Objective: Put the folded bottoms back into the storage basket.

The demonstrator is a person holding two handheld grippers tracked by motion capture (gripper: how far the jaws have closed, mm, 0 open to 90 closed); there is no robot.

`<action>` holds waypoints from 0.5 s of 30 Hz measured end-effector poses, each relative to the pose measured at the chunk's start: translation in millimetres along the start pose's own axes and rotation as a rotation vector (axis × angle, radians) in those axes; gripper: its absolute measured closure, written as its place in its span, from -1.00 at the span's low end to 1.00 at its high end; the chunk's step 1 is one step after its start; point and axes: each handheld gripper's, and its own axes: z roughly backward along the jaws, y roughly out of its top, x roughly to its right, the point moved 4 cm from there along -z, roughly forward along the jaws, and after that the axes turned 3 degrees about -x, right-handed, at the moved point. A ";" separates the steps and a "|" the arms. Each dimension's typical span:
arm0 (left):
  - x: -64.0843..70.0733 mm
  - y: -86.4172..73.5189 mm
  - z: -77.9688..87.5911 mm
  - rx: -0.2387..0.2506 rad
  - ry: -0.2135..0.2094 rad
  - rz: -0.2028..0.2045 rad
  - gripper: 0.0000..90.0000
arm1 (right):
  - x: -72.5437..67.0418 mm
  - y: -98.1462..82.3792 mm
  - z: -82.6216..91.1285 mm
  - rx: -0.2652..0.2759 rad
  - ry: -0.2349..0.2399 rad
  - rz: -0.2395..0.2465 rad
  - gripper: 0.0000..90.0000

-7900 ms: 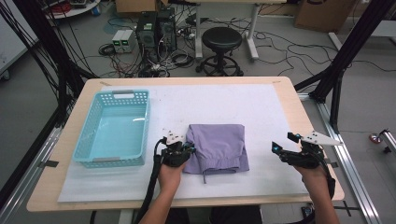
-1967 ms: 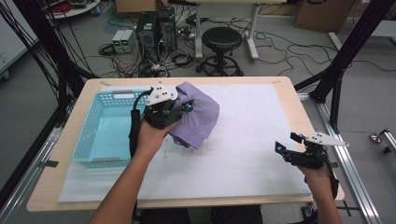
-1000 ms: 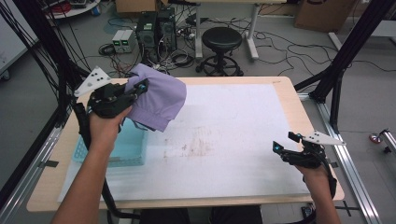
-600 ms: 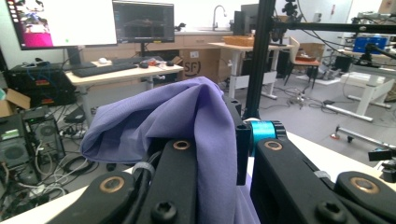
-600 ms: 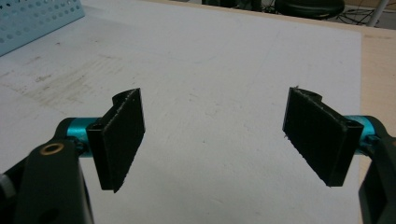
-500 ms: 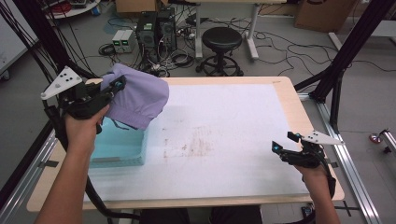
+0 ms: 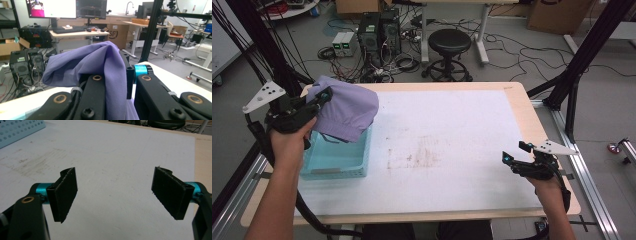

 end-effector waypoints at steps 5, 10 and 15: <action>-17.9 -23.9 1.1 -0.030 0.045 0.058 0.87 | -1.1 0.0 -0.5 -0.004 0.001 0.006 -0.53; -50.8 -69.4 1.9 -0.152 0.304 0.130 0.20 | -2.9 0.2 -1.6 -0.008 0.005 0.009 -0.53; -66.9 -85.8 16.7 -0.124 0.422 0.182 -0.22 | -4.1 1.1 -1.7 -0.008 0.003 0.014 -0.53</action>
